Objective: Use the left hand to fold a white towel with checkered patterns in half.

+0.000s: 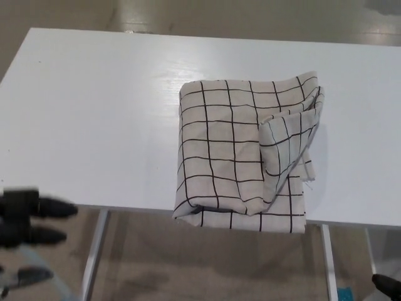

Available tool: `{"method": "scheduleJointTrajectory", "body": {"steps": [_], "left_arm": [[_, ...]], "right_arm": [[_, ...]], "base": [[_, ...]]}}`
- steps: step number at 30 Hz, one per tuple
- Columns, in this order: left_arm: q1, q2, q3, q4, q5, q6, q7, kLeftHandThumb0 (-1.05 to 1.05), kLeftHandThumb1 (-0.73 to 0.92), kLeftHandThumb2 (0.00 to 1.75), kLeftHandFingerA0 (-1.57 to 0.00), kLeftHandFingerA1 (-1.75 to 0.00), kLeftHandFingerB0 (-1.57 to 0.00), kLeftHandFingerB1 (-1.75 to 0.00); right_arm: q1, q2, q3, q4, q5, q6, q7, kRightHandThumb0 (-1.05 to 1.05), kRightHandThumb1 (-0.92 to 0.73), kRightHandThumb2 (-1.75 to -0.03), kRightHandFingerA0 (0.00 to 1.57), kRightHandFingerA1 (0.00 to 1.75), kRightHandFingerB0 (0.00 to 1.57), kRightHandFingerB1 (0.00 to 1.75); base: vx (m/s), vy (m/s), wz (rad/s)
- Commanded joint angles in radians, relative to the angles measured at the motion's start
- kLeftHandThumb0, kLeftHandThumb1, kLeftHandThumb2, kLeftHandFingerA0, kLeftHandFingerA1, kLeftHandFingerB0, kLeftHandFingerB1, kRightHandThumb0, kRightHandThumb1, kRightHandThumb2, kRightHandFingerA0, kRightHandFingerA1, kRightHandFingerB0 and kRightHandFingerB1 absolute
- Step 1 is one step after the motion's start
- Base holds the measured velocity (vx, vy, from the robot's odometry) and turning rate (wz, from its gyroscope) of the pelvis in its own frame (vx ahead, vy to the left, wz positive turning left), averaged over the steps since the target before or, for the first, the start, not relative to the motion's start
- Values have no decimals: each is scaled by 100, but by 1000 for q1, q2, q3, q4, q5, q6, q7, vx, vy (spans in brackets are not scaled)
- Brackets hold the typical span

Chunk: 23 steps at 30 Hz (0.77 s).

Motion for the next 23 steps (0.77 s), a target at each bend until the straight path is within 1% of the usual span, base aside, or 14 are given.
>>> {"method": "scheduleJointTrajectory", "body": {"steps": [1,7,9,10,11,12,13,14,15,16,19,21,22,23], "left_arm": [[178,38,-84,403,-232,147,-561,-46,35,52,-66,-44,-63,-41],[129,27,-121,534,-182,98,-561,-46,35,52,-66,-44,-64,-41],[136,-52,-79,556,-137,-43,-360,-54,38,53,-61,-43,-58,-39],[152,-93,-74,555,-69,-161,-198,-69,40,76,-40,-45,-41,-43],[163,-129,-75,564,7,-290,-36,-69,40,76,-40,-45,-41,-43],[163,-129,-75,564,7,-290,-36,-69,40,76,-40,-45,-41,-43],[161,-137,-84,586,51,-344,34,-74,50,57,-37,-33,-41,-33],[158,-139,-100,644,117,-422,139,-82,60,60,-35,-32,-39,-33],[158,-139,-110,692,162,-477,215,-82,60,60,-35,-32,-39,-33],[148,-146,-111,742,171,-500,250,-88,58,97,-36,-45,-35,-43],[118,-167,-120,841,171,-490,316,-89,62,102,-38,-45,-43,-47],[115,-168,-124,851,173,-492,325,-89,62,102,-38,-45,-43,-47],[101,-169,-130,878,173,-505,333,-86,72,64,-48,-35,-52,-36],[101,-169,-130,878,173,-505,333,-86,72,64,-48,-35,-52,-36]], "right_arm": [[81,-8,-6,47,-22,17,-16,-41,-62,-58,60,63,58,49],[61,-10,-6,80,-31,-2,-31,-41,-62,-57,62,64,58,49],[59,-12,-7,79,-28,7,-32,-41,-62,-57,62,64,58,49],[60,-13,-7,75,-26,14,-28,-40,-62,-57,62,63,59,49],[60,-15,-6,72,-24,20,-25,-40,-62,-57,62,63,59,49],[60,-15,-6,72,-24,20,-25,-40,-62,-57,62,63,59,49],[61,-16,-4,70,-26,23,-26,-41,-62,-57,62,63,59,49],[65,-14,2,72,-33,22,-29,-41,-62,-59,60,63,59,50],[69,-11,8,76,-38,17,-30,-41,-62,-59,60,63,59,50],[71,-13,12,78,-43,14,-29,-40,-62,-58,59,61,59,50],[78,-18,11,73,-45,7,-28,-40,-62,-58,59,60,59,49],[78,-18,11,72,-43,6,-28,-40,-62,-58,59,60,59,49],[74,-16,9,69,-35,4,-24,-40,-62,-58,59,59,58,49],[74,-16,9,69,-35,4,-24,-40,-62,-58,59,59,58,49]], "base": [[0,0,0],[0,0,0],[0,0,0],[0,0,0],[0,0,0],[0,0,0],[0,0,0],[0,0,0],[0,0,0],[0,0,0],[0,0,0],[0,0,0],[0,0,0],[0,0,0]]}}
